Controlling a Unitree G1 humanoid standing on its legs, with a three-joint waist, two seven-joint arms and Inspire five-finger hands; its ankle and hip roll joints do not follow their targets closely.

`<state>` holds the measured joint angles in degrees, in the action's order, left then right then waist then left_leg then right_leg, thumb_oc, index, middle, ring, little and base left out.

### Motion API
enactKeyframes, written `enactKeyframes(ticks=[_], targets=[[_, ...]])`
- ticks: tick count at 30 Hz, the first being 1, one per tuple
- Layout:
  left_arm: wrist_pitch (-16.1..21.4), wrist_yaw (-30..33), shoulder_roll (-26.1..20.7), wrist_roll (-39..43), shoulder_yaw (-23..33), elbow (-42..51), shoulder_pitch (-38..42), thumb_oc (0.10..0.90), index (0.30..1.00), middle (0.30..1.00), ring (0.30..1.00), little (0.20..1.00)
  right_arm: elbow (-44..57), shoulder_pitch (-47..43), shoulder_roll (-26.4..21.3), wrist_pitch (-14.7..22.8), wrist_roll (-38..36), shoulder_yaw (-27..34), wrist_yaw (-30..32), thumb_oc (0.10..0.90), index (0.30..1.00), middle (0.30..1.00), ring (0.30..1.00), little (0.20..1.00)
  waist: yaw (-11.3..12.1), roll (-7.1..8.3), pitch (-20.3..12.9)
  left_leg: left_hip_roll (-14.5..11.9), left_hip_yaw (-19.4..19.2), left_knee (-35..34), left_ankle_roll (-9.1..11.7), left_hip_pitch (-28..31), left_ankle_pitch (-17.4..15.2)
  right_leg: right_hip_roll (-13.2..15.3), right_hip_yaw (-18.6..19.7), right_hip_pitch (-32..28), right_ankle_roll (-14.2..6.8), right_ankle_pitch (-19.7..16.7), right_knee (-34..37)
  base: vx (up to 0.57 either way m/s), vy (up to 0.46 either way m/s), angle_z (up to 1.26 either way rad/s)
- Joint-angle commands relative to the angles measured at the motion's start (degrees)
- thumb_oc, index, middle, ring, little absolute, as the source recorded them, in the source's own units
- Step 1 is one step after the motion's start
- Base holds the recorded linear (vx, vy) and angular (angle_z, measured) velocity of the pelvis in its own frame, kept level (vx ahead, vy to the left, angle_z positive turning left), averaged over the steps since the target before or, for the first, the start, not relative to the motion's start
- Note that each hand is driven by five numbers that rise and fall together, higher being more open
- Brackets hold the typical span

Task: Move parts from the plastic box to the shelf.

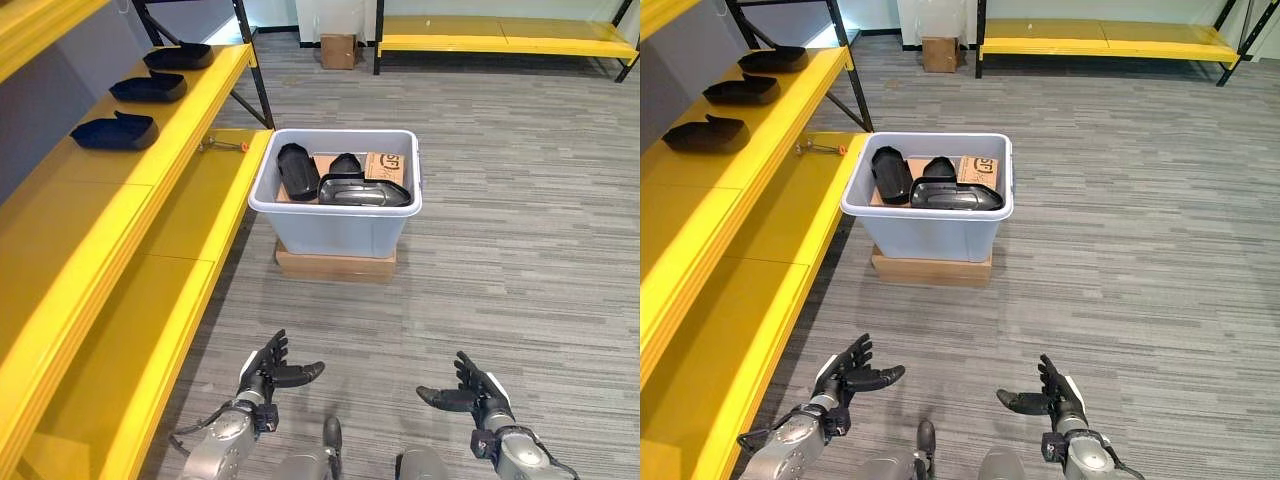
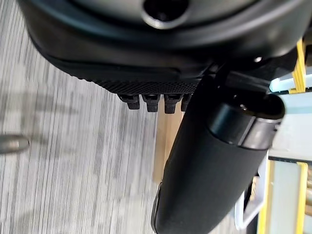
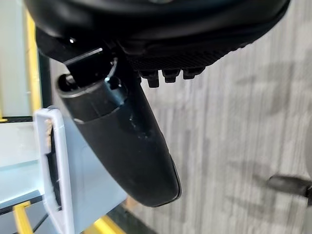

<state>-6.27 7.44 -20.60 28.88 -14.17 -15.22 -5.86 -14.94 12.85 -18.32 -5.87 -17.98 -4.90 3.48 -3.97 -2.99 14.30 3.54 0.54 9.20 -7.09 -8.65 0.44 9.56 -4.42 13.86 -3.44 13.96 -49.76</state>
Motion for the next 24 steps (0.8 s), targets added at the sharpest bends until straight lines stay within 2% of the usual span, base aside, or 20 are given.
enactKeyframes(ticks=[1, 3, 5, 8, 10, 11, 12, 15, 16, 18, 19, 20, 21, 22, 23, 24], targets=[[3.6, -0.7, -1.6, 0.1, 2.8, 6.9, 1.0, 0.9, 1.0, 1.0, 1.0, 1.0, 3.5, -1.0, -2.2, 3.0, 0.9, 1.9, 0.5, 0.9, 1.0, 1.0, 1.0, 1.0, -2.6, 0.98, 2.9, -2.8, -0.7, 0.7, 4.6, 5.7, -6.9, -0.4, 0.4, 4.6, -2.4, -13.4, 11.5, 0.4, 0.039, 0.2], [3.5, -1.1, -1.5, 0.3, 2.7, 6.4, 1.0, 0.9, 1.0, 1.0, 1.0, 1.0, 3.2, -0.6, -2.1, 3.2, -0.1, 2.6, 0.8, 0.9, 1.0, 1.0, 1.0, 1.0, -4.1, 2.07, 3.5, -1.2, 0.2, 1.3, 4.9, 8.5, -9.4, -2.1, -0.5, 6.9, -3.0, -12.8, 22.6, 0.41, -0.027, 0.1], [3.5, -1.5, -1.1, 0.2, 2.6, 6.2, 0.6, 0.9, 1.0, 1.0, 1.0, 1.0, 3.3, -0.4, -2.2, 3.1, -0.1, 2.9, 0.6, 0.9, 1.0, 1.0, 1.0, 1.0, -4.3, 2.61, 3.4, -0.5, 0.4, 1.5, 5.2, 10.1, -10.9, -1.9, -2.6, 5.9, -3.7, -12.9, 29.5, 0.32, -0.05, 0.27], [3.6, -2.4, -0.5, -0.5, 2.7, 6.3, 0.0, 0.9, 1.0, 1.0, 1.0, 1.0, 3.3, -0.1, -2.8, 3.0, 0.2, 2.8, -0.4, 0.9, 1.0, 1.0, 1.0, 1.0, -4.0, 3.1, 2.5, 0.2, 0.8, 2.2, 5.8, 12.4, -11.7, -2.7, -5.5, 4.7, -3.9, -13.6, 34.2, 0.3, -0.077, 0.21], [3.4, -3.4, 0.3, -1.1, 2.5, 6.2, -0.4, 0.9, 1.0, 1.0, 1.0, 1.0, 2.4, 0.2, -3.1, 3.1, -0.1, 2.7, -0.6, 0.9, 1.0, 1.0, 1.0, 1.0, -3.3, 3.35, 0.9, -0.6, 0.3, 3.9, 7.0, 13.6, -12.6, -3.5, -6.6, -0.9, -3.0, -13.6, 40.8, 0.29, -0.141, 0.12], [3.4, -3.4, 0.2, -1.1, 2.5, 6.2, -0.4, 0.9, 1.0, 1.0, 1.0, 1.0, 2.4, 0.2, -3.1, 3.1, -0.1, 2.7, -0.6, 0.9, 1.0, 1.0, 1.0, 1.0, -3.4, 3.49, 0.9, -0.5, 0.3, 3.7, 7.0, 13.5, -12.4, -3.4, -6.6, -0.9, -3.0, -13.8, 41.0, 0.28, -0.139, 0.17], [3.8, -3.0, 0.7, -0.5, 2.0, 6.2, 0.0, 0.9, 1.0, 1.0, 1.0, 1.0, 2.0, -0.3, -3.5, 3.3, -0.1, 2.3, -0.5, 0.9, 1.0, 1.0, 1.0, 1.0, -3.5, 3.09, 0.1, -1.6, 1.0, 3.6, 8.0, 14.1, -11.0, -5.0, -4.1, -1.2, -2.4, -13.8, 40.0, 0.22, -0.129, 0.19], [3.7, -3.1, 0.9, -0.1, 2.0, 6.4, 0.0, 0.9, 1.0, 1.0, 1.0, 1.0, 2.2, -0.4, -3.8, 3.4, -0.6, 2.3, -0.9, 0.9, 1.0, 1.0, 1.0, 1.0, -3.2, 2.75, -0.8, -2.8, 1.4, 2.3, 8.6, 15.5, -10.2, -6.2, -4.5, -2.1, -1.7, -12.8, 40.2, 0.24, -0.16, 0.18], [3.6, -3.1, 1.0, -0.1, 1.9, 6.6, -0.1, 0.9, 1.0, 1.0, 1.0, 1.0, 2.1, -0.4, -4.1, 3.5, -0.5, 2.7, -0.7, 0.9, 1.0, 1.0, 1.0, 1.0, -2.8, 2.41, -1.7, -3.9, 1.6, 1.4, 9.1, 16.9, -9.6, -6.4, -5.8, -2.1, -1.2, -11.5, 38.6, 0.26, -0.16, 0.07], [3.4, -3.1, 1.0, -0.1, 1.5, 6.6, 0.2, 0.9, 1.0, 1.0, 1.0, 1.0, 1.7, -0.2, -4.2, 3.3, -0.6, 2.6, -0.7, 0.9, 1.0, 1.0, 1.0, 1.0, -3.3, 2.17, -2.1, -5.2, 2.2, 2.8, 10.5, 16.7, -7.4, -7.8, -4.8, -3.3, -0.2, -10.0, 38.7, 0.26, -0.185, 0.1], [3.4, -3.1, 1.2, 0.2, 1.6, 6.6, 0.2, 0.9, 1.0, 1.0, 1.0, 1.0, 1.5, -0.2, -4.3, 3.3, -0.6, 2.4, -0.8, 0.9, 1.0, 1.0, 1.0, 1.0, -3.2, 2.25, -2.2, -5.7, 2.3, 4.9, 11.3, 15.8, -5.7, -8.1, -4.8, -3.9, 0.3, -9.3, 39.0, 0.18, -0.169, 0.18], [3.5, -3.0, 1.4, 0.5, 1.7, 6.6, 0.1, 0.9, 1.0, 1.0, 1.0, 1.0, 1.3, -0.3, -4.4, 3.3, -0.7, 2.3, -0.9, 0.9, 1.0, 1.0, 1.0, 1.0, -3.0, 2.56, -2.3, -6.1, 2.0, 9.9, 12.1, 14.2, -3.1, -8.4, -5.0, -5.1, 0.9, -8.7, 39.5, 0.16, -0.184, 0.12], [3.6, -2.9, 1.5, 0.8, 1.8, 6.8, 0.2, 0.9, 1.0, 1.0, 1.0, 1.0, 1.7, -0.3, -4.8, 3.6, -1.1, 2.4, -1.0, 0.9, 1.0, 1.0, 1.0, 1.0, -2.6, 2.98, -1.6, -6.1, 2.2, 16.6, 12.8, 11.1, 0.1, -8.6, -4.6, -6.6, 1.7, -8.1, 39.9, 0.11, -0.178, 0.09], [3.8, -2.9, 1.6, 1.2, 1.6, 6.9, 0.3, 0.9, 1.0, 1.0, 1.0, 1.0, 1.9, -0.4, -5.2, 3.8, -1.5, 2.6, -0.9, 0.9, 1.0, 1.0, 1.0, 1.0, -2.0, 3.6, -0.6, -4.9, 2.8, 23.3, 13.6, 8.1, 2.5, -8.5, -4.3, -7.8, 2.4, -7.8, 40.3, 0.08, -0.173, -0.01], [3.9, -2.9, 1.7, 1.3, 1.5, 7.0, 0.4, 0.9, 1.0, 1.0, 1.0, 1.0, 1.8, -0.4, -5.5, 3.8, -1.7, 2.7, -0.7, 0.9, 1.0, 1.0, 1.0, 1.0, -1.4, 4.5, 0.1, -3.4, 3.0, 27.4, 14.0, 5.5, 3.8, -7.9, -4.2, -8.8, 2.8, -7.6, 40.8, 0.07, -0.166, -0.04], [4.0, -2.4, 1.7, 1.7, 1.7, 7.2, 0.4, 0.9, 1.0, 1.0, 1.0, 1.0, 2.0, -0.3, -5.8, 3.9, -1.7, 2.9, -0.3, 0.9, 1.0, 1.0, 1.0, 1.0, -1.1, 5.13, 0.9, -3.7, 1.5, 28.5, 13.3, 2.9, 3.0, -7.4, -4.4, -9.6, 3.1, -7.5, 41.2, 0.07, -0.114, -0.08]])
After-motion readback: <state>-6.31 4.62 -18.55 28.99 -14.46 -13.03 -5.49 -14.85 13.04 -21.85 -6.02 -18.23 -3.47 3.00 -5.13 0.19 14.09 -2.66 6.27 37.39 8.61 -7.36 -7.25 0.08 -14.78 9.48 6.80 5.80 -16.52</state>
